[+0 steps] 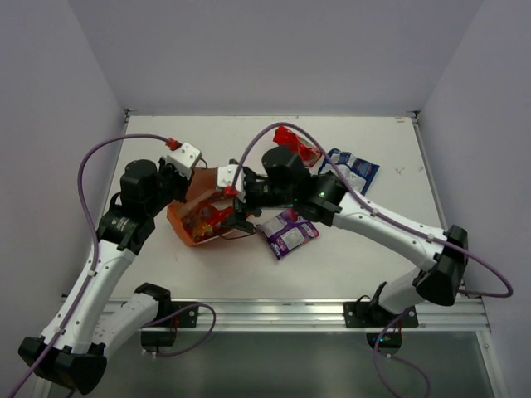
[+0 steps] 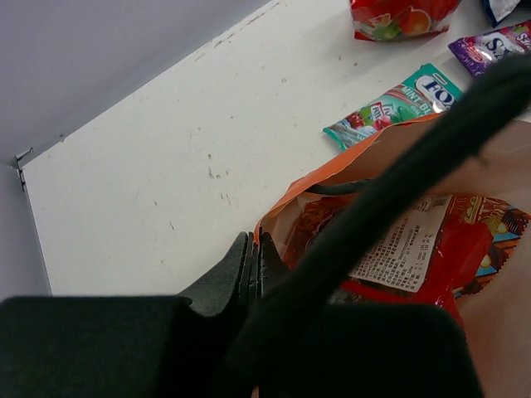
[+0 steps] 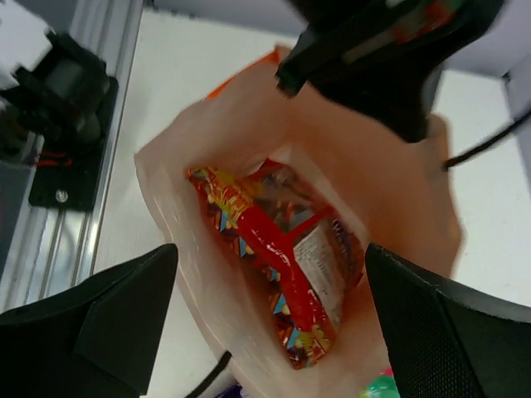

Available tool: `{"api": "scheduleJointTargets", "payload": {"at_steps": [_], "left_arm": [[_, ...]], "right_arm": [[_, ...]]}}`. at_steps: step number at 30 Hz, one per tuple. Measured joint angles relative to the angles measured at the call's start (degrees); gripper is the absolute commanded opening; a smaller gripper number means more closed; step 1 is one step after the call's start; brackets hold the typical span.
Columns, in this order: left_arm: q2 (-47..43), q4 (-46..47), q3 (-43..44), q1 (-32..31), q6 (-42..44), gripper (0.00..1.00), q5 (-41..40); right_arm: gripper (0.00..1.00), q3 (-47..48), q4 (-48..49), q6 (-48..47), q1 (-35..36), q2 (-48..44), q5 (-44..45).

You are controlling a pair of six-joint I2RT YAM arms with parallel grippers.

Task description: Take the snacks out of the paper bag

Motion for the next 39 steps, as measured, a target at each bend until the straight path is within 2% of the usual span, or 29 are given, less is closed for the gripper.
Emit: {"api": "scheduleJointTargets", "payload": {"at_steps": [5, 10, 13, 18, 30, 33, 34, 35, 37, 39], "left_arm": [[-1.73, 0.79, -1.49, 0.00, 1.16, 0.00, 2.99], [-2.40, 1.27, -2.14, 0.00, 1.20, 0.00, 5.77], [-2.60, 1.33, -2.21, 0.00, 1.14, 0.00, 6.64], [-2.80, 1.36, -2.23, 0.00, 1.09, 0.00, 7.28], [-2.62, 2.43, -2.21, -0.02, 1.07, 0.00, 7.98], [-2.62, 2.40, -2.23, -0.02, 1.07, 0.00, 8.57], [-2.62, 2.40, -2.23, -0.02, 1.07, 0.00, 8.61], [-2.60, 2.38, -2.21, -0.02, 1.07, 0.00, 8.63], [-2.56, 2.36, -2.23, 0.00, 1.07, 0.00, 8.55], [-2.56, 2.36, -2.23, 0.00, 1.09, 0.00, 8.50]], "right_arm": [[0.87, 0.59, -2.86, -3.02, 3.96, 9.31, 5.25], [0.80, 0.59, -3.30, -3.26, 5.20, 12.66, 9.40], [0.83, 0.42, -2.32, -3.02, 5.31, 13.49, 10.86], [0.97, -0.90, -0.76, -3.08, 5.49, 16.55, 12.50], [0.98, -3.69, 1.77, -5.66, 5.75, 22.18, 15.06], [0.85, -2.89, 3.17, -6.95, 5.73, 25.38, 17.09], [0.77, -2.47, 3.45, -7.39, 5.75, 26.47, 17.77], [0.61, -2.03, 3.80, -7.96, 5.77, 27.39, 18.56], [0.47, -1.75, 4.50, -8.98, 5.81, 28.22, 19.76], [0.22, -1.75, 4.96, -9.73, 5.81, 28.13, 20.48]]}}
